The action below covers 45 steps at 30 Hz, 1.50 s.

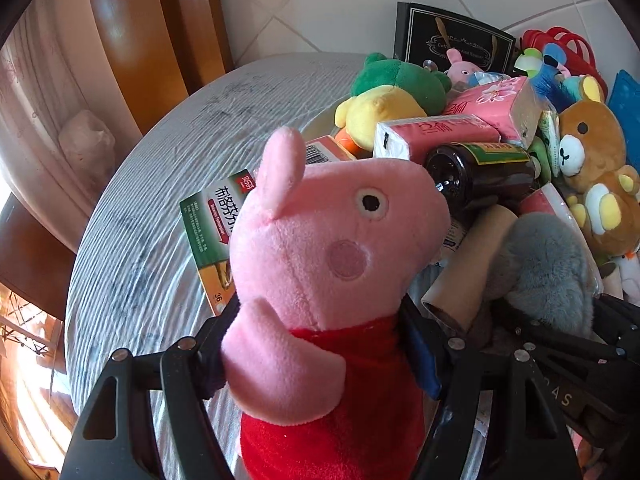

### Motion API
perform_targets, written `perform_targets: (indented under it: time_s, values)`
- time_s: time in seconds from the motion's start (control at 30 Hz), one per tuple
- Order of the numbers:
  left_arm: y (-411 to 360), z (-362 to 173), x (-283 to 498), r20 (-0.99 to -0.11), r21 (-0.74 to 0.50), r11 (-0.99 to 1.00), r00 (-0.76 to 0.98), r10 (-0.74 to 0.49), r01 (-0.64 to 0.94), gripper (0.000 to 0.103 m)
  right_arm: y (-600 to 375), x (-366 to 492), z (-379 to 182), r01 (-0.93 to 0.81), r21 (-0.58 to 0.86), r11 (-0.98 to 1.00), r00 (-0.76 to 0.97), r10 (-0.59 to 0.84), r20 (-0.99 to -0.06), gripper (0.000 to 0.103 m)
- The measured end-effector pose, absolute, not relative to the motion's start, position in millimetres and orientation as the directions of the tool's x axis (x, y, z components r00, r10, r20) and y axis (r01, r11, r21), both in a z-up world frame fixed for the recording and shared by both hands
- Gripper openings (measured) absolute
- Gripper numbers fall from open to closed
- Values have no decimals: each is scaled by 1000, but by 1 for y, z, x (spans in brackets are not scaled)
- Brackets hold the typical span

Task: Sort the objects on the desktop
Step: 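Lift the pink pig with the left tool while the right tool lifts the grey plush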

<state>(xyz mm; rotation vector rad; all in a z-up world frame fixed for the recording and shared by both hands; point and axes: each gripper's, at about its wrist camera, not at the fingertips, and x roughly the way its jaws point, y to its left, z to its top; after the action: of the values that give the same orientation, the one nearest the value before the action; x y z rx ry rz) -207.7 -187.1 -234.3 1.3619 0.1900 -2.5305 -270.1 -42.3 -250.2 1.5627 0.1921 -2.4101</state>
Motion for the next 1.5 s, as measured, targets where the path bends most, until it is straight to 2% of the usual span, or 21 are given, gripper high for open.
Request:
perform_targets:
  time_s: [0.2,0.53,0.77,0.97,1.2,1.33,1.5]
  values:
    - [-187,-208,-198,-800,-22,-959,-580,-154,284,71,-29,-259,-215,268,91,-959,-476,-214,-853,40]
    - [-169,-128,-182,-676,-40,-971,-723,-146,234,71,-23,-230,-117,264,54,-963,-667,-223,-711,39]
    - [-115,-71,-182,-585,-49,-988,-806,-91,147,71,23,-209,-46,203,32,-979,-771,-180,-611,39]
    - [-23,-21,-193,-495,-39,-999,-869,-14,38,71,113,-190,14,102,17,-995,-858,-97,-504,39]
    - [134,40,-217,-381,-43,-997,-921,77,-66,71,268,-173,69,-14,5,-1000,-920,11,-393,40]
    - [226,73,-232,-350,-75,-989,-925,149,-131,71,362,-170,96,-78,-25,-997,-924,82,-373,40]
    - [331,95,-245,-359,-105,-967,-898,256,-234,71,468,-167,119,-166,-68,-984,-916,179,-360,40]
